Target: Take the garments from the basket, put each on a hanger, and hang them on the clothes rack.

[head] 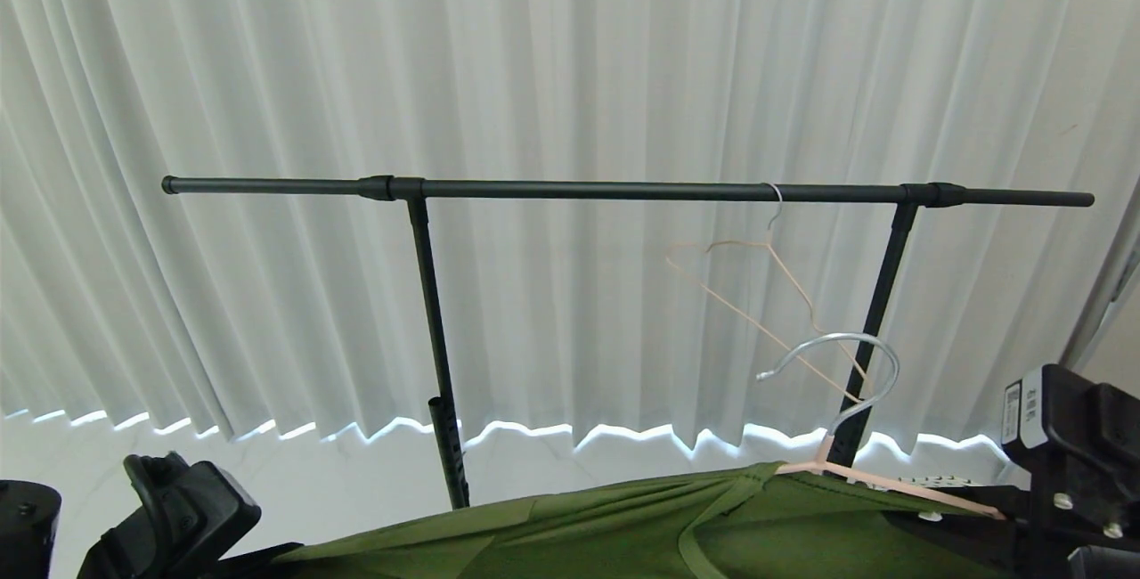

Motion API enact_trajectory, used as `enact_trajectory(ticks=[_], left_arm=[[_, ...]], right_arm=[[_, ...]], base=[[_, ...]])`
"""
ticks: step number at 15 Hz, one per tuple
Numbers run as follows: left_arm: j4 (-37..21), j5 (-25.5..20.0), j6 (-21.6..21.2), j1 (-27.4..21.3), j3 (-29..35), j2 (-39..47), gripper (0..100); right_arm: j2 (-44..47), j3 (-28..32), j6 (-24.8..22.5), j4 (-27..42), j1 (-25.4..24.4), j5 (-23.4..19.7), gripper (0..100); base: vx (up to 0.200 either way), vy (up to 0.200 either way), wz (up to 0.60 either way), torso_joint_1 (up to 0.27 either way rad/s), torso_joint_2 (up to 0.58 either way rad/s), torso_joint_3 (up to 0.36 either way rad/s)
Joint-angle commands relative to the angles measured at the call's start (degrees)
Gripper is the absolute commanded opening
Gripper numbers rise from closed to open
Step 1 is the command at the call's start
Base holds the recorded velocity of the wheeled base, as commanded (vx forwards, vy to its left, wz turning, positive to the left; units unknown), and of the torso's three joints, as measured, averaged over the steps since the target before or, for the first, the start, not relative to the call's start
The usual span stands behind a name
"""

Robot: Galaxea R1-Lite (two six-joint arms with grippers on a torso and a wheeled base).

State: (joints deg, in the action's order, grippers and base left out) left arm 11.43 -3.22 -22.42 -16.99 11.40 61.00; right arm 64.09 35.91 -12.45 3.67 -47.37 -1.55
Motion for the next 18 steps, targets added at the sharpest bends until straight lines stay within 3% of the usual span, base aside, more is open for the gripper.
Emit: enact_trajectory(ticks=[1,7,8,13,18], left_arm=[[-0.01,0.05,-0.26,-0.06,-0.15,-0.01,0],[-0.01,0.23,-1.49,-2.52,-0.24,-2.2,0],[-0.01,0.23,-1.49,-2.61,-0.41,-2.47,100],[0.17,-1.7,-0.96,-4.1,-0.41,-5.1,100],[0.17,-2.14,-0.96,-5.86,2.31,-6.77,100]], right_arm=[[-0.45,0.12,0.05,-0.15,0.44,-0.03,0],[-0.01,0.3,0.76,-0.33,0.44,-0.03,0],[-0.01,0.3,0.76,-0.33,0.44,-0.03,0],[-0.01,0.39,4.27,-0.07,0.7,1.64,0],[2.62,1.79,12.27,3.54,0.79,10.69,0]], base=[[0.0,0.0,0.0,0.0,0.0,0.0],[0.0,0.0,0.0,0.0,0.0,0.0],[0.0,0.0,0.0,0.0,0.0,0.0],[0.0,0.0,0.0,0.0,0.0,0.0],[0.0,0.0,0.0,0.0,0.0,0.0]])
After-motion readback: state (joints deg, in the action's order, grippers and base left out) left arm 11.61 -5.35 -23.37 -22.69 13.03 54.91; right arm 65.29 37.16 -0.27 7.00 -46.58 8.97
